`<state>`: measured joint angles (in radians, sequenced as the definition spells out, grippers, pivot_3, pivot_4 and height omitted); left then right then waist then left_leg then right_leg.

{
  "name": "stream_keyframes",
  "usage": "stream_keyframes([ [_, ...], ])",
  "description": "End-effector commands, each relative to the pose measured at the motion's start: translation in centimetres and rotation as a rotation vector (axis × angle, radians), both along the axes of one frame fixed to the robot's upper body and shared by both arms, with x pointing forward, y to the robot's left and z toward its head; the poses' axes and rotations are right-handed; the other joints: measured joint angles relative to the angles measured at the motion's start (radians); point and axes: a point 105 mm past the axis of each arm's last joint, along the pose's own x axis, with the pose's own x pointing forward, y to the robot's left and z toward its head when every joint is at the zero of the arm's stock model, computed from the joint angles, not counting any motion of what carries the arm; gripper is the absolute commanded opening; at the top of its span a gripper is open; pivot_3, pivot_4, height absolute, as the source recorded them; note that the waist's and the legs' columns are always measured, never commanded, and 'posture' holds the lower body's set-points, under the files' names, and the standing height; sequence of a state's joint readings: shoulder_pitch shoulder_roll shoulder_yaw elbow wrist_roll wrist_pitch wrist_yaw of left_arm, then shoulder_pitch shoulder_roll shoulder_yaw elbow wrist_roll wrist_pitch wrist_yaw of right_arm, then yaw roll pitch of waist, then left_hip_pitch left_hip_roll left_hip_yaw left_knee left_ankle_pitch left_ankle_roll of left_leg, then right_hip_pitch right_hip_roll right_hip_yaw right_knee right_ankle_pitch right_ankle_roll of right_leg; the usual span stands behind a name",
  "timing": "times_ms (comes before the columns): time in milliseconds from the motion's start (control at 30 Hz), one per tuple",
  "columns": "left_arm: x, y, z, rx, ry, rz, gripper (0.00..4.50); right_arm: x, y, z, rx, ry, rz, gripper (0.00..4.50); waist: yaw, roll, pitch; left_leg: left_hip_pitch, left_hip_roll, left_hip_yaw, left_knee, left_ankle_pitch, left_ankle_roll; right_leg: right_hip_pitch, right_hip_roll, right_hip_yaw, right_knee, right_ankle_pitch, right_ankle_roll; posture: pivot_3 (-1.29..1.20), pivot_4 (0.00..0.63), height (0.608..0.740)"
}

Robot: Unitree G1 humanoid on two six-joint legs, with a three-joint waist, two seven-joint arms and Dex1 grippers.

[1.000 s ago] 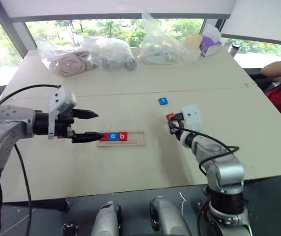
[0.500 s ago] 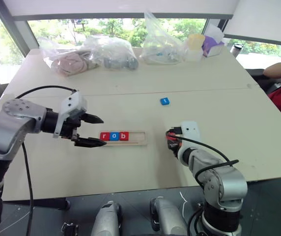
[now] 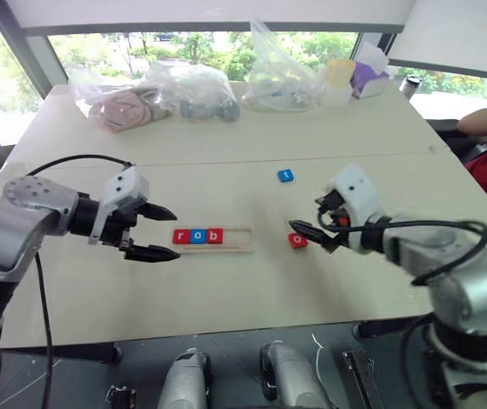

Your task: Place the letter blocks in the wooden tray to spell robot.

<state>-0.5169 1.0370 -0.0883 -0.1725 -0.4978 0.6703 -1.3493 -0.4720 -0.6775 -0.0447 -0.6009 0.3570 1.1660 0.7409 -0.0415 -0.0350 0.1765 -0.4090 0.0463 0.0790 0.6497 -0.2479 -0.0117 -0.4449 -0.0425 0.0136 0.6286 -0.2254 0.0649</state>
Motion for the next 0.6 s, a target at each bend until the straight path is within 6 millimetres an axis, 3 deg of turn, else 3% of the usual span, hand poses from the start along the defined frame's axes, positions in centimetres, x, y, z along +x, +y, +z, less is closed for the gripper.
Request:
stream_keyframes([
  [33, -1.0, -0.6, 0.8, 0.009, -0.024, -0.061, 4.50, -0.2, -0.2, -0.1, -0.041, -0.085, 0.308, 3.93, 0.000, 0.000, 0.000, 0.000, 0.000, 0.000, 0.000, 0.000, 0.000, 0.000, 0.000, 0.000, 0.000, 0.000, 0.001, 0.00, 0.150, 0.740],
  [233, -3.0, -1.0, 1.4, 0.014, 0.005, -0.098, 4.50, 2.3, -3.1, -6.1, -0.280, -0.003, 0.549, 3.93, -0.004, -0.001, 0.001, 0.001, -0.001, 0.001, 0.001, 0.000, 0.001, 0.000, 0.000, 0.002, 0.001, -0.001, 0.002, 0.00, 0.150, 0.740],
  [433, -4.4, -1.1, 1.0, 0.013, 0.032, -0.082, 4.50, 4.6, -2.5, -7.6, -0.292, -0.023, 0.614, 3.93, -0.002, 0.000, 0.002, 0.001, 0.000, 0.001, 0.002, 0.000, 0.001, 0.000, 0.001, 0.002, 0.003, -0.001, 0.002, 0.00, 0.150, 0.740],
  [600, -4.5, -0.7, 0.5, 0.016, 0.043, -0.040, 4.50, 4.9, -2.2, -8.8, -0.297, 0.005, 0.669, 3.93, 0.002, 0.000, 0.002, 0.001, 0.000, 0.001, 0.002, 0.000, 0.001, 0.001, 0.000, 0.002, 0.003, -0.001, 0.002, 0.00, 0.150, 0.740],
])
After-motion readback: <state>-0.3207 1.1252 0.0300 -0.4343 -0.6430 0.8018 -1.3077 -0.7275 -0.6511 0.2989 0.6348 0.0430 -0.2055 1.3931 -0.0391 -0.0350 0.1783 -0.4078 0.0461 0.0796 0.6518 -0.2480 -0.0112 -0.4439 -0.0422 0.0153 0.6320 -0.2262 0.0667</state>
